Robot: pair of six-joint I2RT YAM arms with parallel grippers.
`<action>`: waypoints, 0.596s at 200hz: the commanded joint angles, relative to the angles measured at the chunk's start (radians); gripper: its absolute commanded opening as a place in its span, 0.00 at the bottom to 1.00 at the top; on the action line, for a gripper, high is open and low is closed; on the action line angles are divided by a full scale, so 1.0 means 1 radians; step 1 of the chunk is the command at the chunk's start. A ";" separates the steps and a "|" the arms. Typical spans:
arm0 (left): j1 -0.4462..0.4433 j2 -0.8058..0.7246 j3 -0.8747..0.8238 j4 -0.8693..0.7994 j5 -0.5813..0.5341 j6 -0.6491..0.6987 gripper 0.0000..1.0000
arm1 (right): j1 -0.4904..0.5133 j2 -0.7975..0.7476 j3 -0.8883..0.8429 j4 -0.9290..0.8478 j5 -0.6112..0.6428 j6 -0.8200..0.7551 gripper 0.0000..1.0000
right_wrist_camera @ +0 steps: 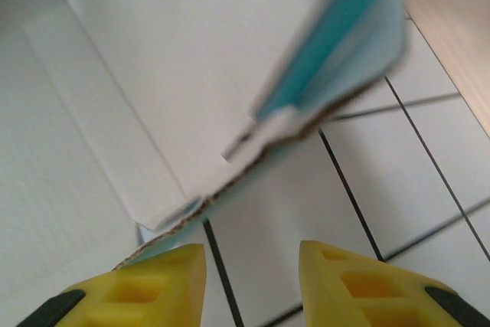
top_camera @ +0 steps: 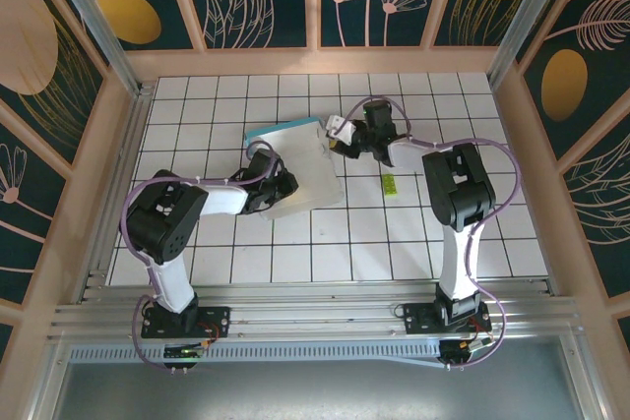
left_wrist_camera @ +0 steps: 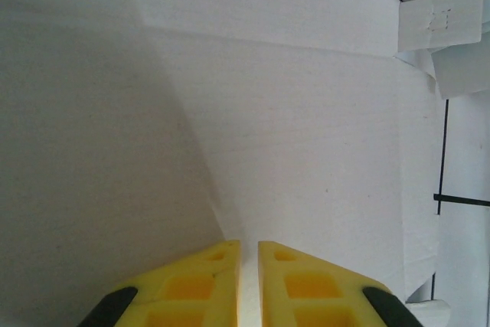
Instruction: Fold the paper box
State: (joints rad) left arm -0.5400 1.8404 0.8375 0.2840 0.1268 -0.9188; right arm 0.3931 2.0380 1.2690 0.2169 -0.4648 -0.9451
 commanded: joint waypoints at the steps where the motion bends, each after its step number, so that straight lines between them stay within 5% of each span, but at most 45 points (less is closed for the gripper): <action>1: -0.014 0.049 0.003 -0.082 -0.044 0.056 0.14 | 0.015 0.008 -0.007 0.015 -0.035 -0.044 0.36; 61: -0.021 0.057 -0.004 -0.105 -0.083 0.076 0.13 | 0.042 0.031 0.038 -0.029 -0.057 -0.072 0.32; 119: -0.031 0.049 0.002 -0.106 -0.081 0.075 0.13 | 0.048 0.057 0.091 0.038 -0.163 0.167 0.42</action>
State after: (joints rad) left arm -0.5632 1.8465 0.8455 0.2798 0.0662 -0.8642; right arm 0.4263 2.0678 1.3018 0.2134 -0.5438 -0.9058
